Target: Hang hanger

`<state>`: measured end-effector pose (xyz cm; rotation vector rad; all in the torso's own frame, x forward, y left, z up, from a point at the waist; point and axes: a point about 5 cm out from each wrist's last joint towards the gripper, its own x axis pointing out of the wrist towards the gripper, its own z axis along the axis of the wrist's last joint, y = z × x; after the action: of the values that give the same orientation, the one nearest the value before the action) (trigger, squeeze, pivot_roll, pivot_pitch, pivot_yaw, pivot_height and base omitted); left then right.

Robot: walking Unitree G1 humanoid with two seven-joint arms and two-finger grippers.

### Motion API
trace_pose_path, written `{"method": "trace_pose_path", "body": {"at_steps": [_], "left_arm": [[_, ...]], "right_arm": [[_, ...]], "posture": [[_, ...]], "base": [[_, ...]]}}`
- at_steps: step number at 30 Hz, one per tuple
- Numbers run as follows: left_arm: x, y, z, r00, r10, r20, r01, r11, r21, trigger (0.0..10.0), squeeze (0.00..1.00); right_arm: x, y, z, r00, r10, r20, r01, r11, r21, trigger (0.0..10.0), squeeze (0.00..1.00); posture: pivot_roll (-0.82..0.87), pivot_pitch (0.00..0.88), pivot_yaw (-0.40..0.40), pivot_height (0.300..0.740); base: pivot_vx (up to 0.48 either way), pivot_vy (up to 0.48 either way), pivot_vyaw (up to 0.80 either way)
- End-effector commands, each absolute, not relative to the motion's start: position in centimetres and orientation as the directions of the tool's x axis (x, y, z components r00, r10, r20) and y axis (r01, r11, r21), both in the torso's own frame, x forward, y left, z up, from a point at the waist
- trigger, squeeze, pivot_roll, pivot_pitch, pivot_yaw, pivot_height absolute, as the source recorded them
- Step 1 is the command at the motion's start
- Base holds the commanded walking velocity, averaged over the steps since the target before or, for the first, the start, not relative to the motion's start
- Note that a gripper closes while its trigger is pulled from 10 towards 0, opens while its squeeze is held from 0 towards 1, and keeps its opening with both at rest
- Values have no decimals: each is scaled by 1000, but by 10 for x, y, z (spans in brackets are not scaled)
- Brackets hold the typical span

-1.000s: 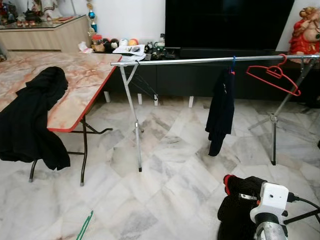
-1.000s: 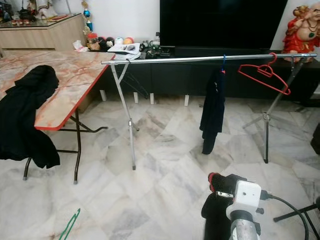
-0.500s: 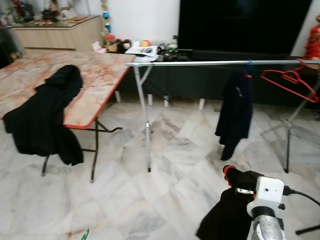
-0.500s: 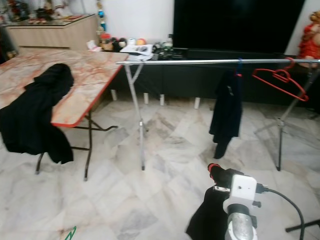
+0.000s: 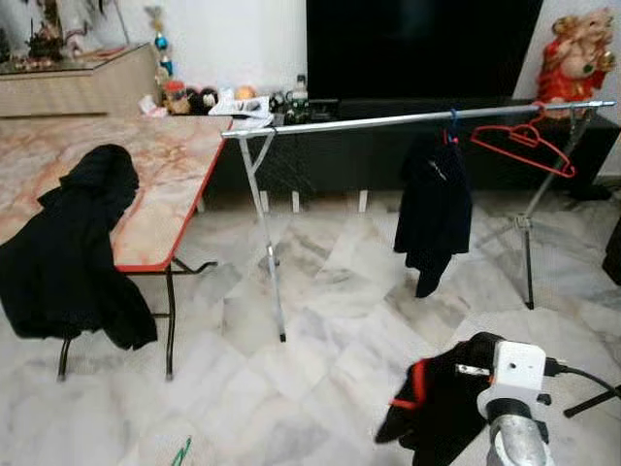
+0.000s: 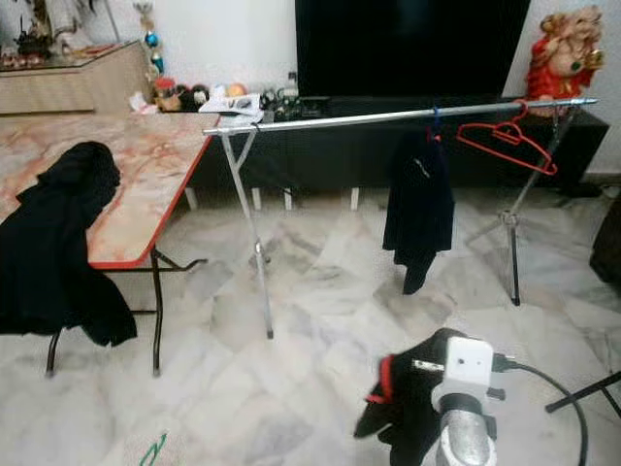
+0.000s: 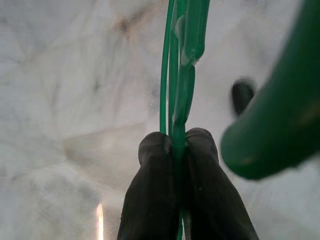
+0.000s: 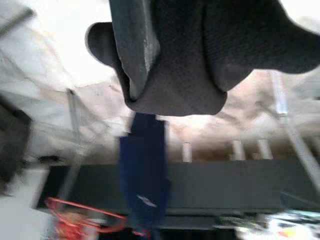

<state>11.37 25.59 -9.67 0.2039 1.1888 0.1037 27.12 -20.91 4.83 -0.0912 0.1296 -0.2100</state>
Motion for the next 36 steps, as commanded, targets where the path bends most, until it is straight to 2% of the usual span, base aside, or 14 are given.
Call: {"method": "trace_pose_path", "body": {"at_steps": [1, 13, 25, 36], "left_arm": [[114, 256, -97, 369, 192, -910, 29, 976, 217, 10000, 0], [116, 256, -96, 376, 195, -906, 24, 975, 220, 10000, 0], [118, 261, -94, 376, 209, -903, 27, 971, 236, 10000, 0], [125, 265, -90, 396, 214, -893, 5, 972, 236, 10000, 0]], "right_arm": [[275, -211, 54, 973, -212, -94, 200, 972, -123, 10000, 0], [273, -206, 57, 976, -205, -72, 193, 969, -153, 10000, 0], [271, -210, 63, 960, -277, -40, 271, 955, -121, 10000, 0], [286, -208, 77, 968, -249, 1, 247, 958, -146, 10000, 0]], "posture": [[-86, 0, 59, 740], [-94, 0, 67, 740], [-46, 0, 82, 740], [-31, 0, 58, 740]], "base": [[0, 382, 0], [0, 386, 0], [0, 385, 0], [0, 381, 0]]}}
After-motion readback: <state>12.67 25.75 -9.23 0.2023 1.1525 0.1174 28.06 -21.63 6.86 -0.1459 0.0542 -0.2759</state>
